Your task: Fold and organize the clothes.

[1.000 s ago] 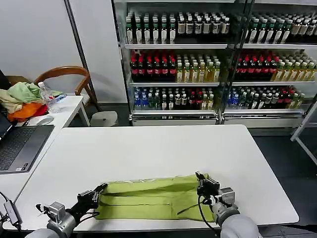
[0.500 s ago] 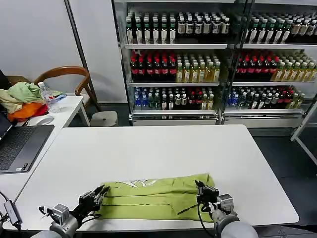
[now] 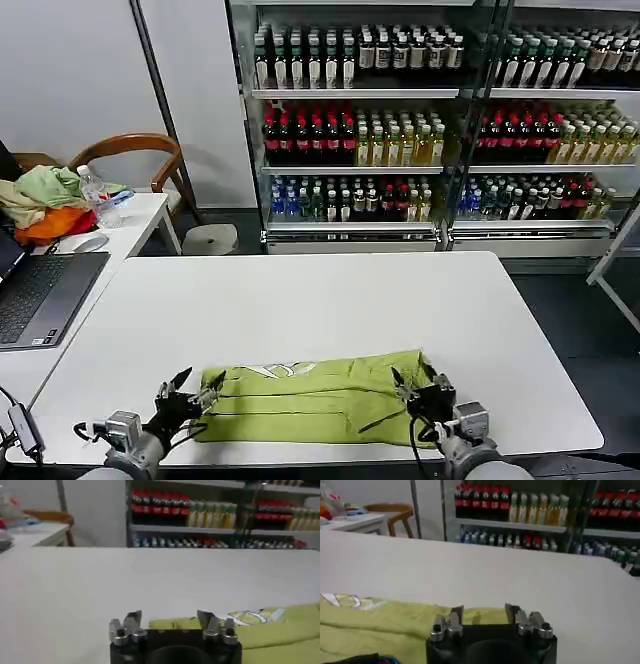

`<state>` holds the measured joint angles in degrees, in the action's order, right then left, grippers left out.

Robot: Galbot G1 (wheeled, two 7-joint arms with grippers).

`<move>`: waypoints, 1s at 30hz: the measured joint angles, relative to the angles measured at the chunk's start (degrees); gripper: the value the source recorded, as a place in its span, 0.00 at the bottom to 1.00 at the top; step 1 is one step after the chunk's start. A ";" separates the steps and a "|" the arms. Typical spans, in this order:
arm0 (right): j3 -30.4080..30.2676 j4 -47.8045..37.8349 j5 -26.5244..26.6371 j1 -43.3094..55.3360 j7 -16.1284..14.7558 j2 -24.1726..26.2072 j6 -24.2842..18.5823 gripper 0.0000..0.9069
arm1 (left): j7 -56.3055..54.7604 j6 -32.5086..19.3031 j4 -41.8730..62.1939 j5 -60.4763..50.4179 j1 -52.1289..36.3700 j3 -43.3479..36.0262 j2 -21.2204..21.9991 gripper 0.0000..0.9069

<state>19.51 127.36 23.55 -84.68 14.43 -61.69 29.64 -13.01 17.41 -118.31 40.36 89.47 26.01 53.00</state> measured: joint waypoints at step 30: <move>4.55 3.03 -3.31 -3.21 0.67 -1.60 -0.39 1.00 | -14.73 -1.20 0.02 3.97 -2.08 -8.98 5.01 0.04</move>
<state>24.05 130.39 20.24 -87.89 15.10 -63.29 29.25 -27.74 16.21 -118.29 44.33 87.39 17.04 58.01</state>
